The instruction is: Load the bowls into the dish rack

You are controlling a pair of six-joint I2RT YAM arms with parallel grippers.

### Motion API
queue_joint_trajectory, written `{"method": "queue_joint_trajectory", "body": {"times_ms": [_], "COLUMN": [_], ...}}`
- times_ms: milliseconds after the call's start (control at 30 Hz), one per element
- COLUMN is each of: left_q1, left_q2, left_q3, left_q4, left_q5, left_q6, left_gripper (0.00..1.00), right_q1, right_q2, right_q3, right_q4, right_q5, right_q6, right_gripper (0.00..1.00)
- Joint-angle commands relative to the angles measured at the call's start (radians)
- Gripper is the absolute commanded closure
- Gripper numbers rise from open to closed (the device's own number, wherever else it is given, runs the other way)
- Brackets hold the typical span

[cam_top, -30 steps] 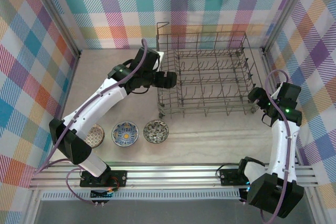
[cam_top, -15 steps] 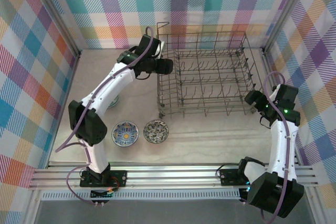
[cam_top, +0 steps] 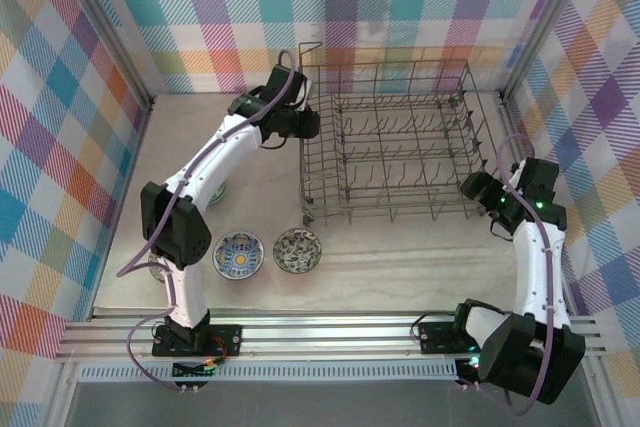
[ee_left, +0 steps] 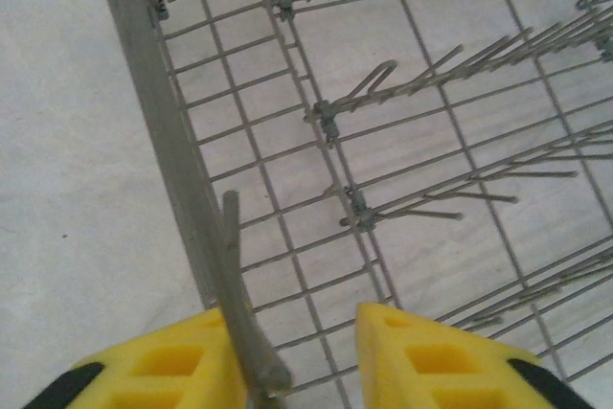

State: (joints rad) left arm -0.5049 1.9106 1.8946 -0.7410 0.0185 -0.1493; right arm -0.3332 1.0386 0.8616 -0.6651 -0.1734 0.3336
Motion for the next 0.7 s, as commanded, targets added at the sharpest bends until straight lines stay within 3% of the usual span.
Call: {"method": "queue_joint_trajectory", "body": {"times_ms": [0, 667], "left_q1": [-0.015, -0.166], "left_q2": [-0.072, -0.214], "left_q3": [-0.067, -0.227], "left_q4": [0.010, 0.030], "left_q5": [0.057, 0.059], "left_q6": [-0.028, -0.141], "left_gripper": [0.72, 0.78], "right_q1": [0.006, 0.008], "right_q2": [0.012, 0.091], "right_q3": [0.000, 0.075], "right_q4": [0.036, 0.108], "right_q5": [-0.013, 0.004], "right_q6": [0.014, 0.040], "right_gripper": [0.04, 0.03]}}
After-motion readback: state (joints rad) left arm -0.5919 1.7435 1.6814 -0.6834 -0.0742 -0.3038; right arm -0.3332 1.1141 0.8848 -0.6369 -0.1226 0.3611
